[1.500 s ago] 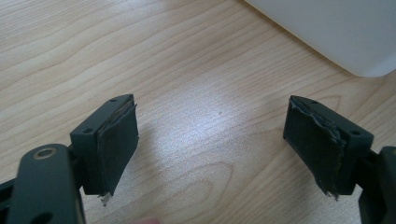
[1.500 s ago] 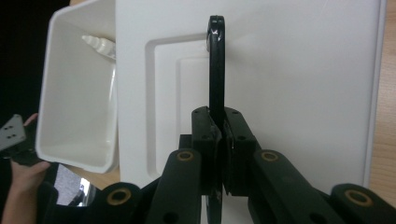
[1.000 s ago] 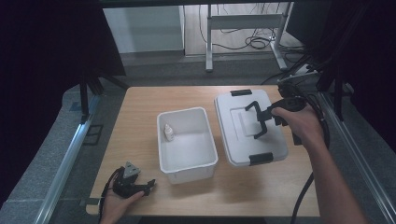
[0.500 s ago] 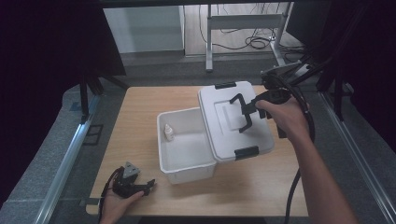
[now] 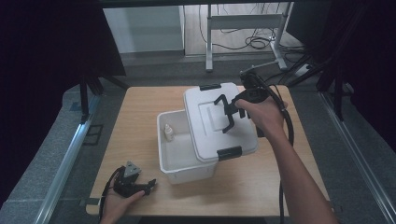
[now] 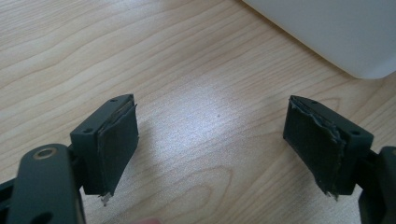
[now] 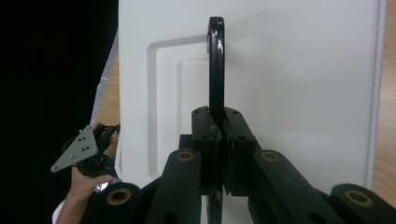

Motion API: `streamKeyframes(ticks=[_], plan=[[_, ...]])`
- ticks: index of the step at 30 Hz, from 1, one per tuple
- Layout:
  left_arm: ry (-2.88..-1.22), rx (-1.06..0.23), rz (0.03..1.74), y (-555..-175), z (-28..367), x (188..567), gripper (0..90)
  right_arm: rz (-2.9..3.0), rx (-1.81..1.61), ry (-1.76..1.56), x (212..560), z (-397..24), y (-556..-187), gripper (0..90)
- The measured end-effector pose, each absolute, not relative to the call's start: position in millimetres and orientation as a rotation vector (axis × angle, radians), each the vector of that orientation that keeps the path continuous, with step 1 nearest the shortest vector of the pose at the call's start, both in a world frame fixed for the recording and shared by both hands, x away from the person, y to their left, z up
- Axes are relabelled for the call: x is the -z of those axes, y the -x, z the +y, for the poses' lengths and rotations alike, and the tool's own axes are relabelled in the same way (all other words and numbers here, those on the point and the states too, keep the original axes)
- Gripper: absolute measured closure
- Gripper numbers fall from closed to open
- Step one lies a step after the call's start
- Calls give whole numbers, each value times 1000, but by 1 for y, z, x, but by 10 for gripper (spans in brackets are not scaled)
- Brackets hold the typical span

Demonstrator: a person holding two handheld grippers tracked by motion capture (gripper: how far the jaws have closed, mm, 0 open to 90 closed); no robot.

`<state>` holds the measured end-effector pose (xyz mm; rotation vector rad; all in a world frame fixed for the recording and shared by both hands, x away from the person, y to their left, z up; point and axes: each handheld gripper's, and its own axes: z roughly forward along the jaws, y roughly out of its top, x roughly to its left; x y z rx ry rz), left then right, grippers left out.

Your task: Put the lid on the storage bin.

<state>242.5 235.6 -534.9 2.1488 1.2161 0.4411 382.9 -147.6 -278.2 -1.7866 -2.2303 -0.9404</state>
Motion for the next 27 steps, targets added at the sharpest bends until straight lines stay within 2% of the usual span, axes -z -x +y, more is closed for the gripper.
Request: streamKeyframes(ticks=[12, 27], plan=[[-2151, -437, 1220, -244, 236, 536, 181, -2226, 881, 1755, 297, -100, -390, 853], [-2153, -436, 1207, -245, 235, 534, 181, -2161, 827, 1825, 316, -63, -389, 852]])
